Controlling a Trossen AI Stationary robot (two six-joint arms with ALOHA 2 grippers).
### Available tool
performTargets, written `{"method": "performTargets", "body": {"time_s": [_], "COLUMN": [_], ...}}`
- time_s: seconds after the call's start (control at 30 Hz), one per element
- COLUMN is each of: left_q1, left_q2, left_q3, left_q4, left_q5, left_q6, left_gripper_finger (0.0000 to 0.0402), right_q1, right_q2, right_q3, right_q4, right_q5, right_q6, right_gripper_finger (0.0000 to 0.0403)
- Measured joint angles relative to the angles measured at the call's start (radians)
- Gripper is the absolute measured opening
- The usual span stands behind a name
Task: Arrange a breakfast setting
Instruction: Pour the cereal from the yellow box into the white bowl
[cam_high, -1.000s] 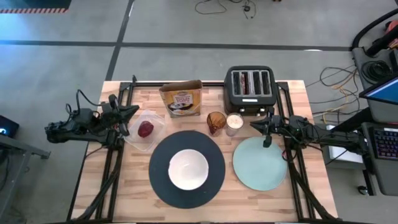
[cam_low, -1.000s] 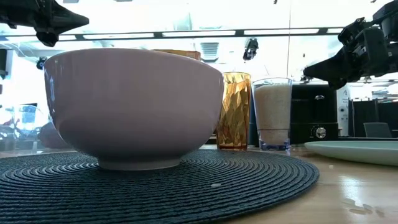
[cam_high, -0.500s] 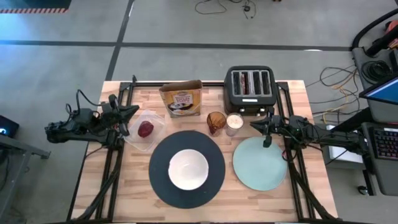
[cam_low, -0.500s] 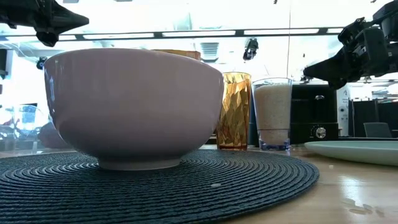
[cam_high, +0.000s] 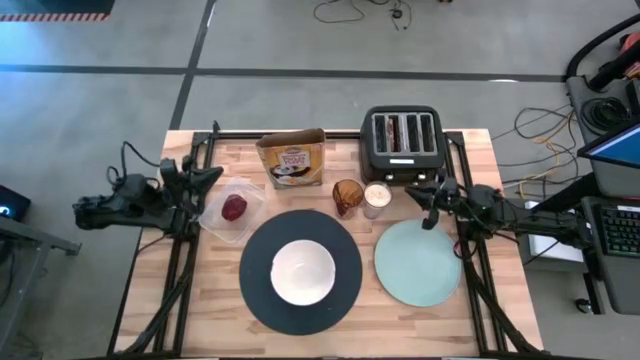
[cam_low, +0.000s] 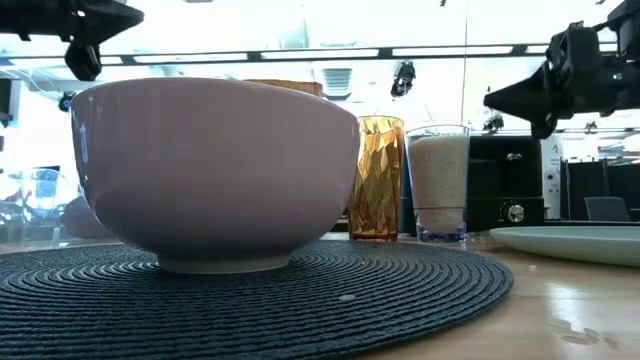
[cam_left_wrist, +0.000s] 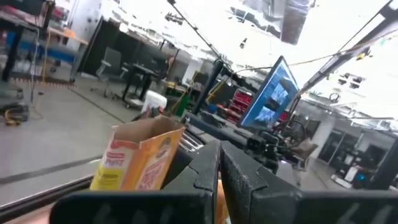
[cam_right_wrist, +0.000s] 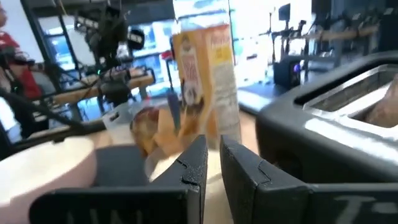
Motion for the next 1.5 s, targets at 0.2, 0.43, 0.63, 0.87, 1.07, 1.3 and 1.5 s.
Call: {"method": "performTargets", "body": {"time_s": [0.2, 0.43, 0.63, 0.87, 1.07, 1.3, 1.5], "left_q1": [0.000, 0.000, -0.001, -0.001, -0.001, -0.001, -0.001], "left_q2": [0.087, 0.104, 0.155, 0.255, 0.324, 0.383, 0.437], "left_q3": [-0.192, -0.157, -0.084, -0.063, -0.036, 0.067, 0.215], "left_q4": [0.403, 0.495, 0.459, 0.444, 0.428, 0.252, -0.094], "left_q5": [0.002, 0.014, 0.113, 0.106, 0.105, 0.030, -0.050], "left_q6": [0.024, -0.006, 0.000, 0.064, 0.122, 0.233, 0.181], "left_gripper_finger": [0.0000, 0.0000, 0.0000, 0.0000, 0.0000, 0.0005, 0.0022], "right_q1": [0.000, 0.000, 0.000, 0.000, 0.000, 0.000, 0.000], "right_q2": [0.024, 0.038, 0.080, 0.196, 0.308, 0.422, 0.509], "right_q3": [0.000, 0.002, 0.064, 0.178, 0.259, 0.379, 0.452], "right_q4": [0.053, 0.064, 0.065, 0.065, 0.057, -0.053, -0.130], "right_q5": [0.027, 0.047, 0.047, 0.047, 0.047, 0.052, 0.072], "right_q6": [0.036, 0.089, 0.073, 0.040, 0.000, -0.049, -0.062], "right_gripper_finger": [0.0034, 0.0034, 0.0034, 0.0034, 0.0034, 0.0034, 0.0034]}}
